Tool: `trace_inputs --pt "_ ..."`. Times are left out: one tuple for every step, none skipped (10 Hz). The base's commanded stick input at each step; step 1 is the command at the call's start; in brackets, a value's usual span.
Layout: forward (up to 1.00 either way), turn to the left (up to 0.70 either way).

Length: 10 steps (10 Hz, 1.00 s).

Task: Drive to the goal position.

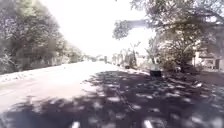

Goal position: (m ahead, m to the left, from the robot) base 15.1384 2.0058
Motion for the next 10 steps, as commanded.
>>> trace_inputs --pt "0.50 0.11" --pt "0.50 0.00" --pt "0.50 0.00" --pt "0.50 0.00" --pt "0.50 0.00" --pt "0.50 0.00" --pt "0.50 0.00" --pt "0.50 0.00" --pt "0.50 0.00" --pt "0.50 0.00"
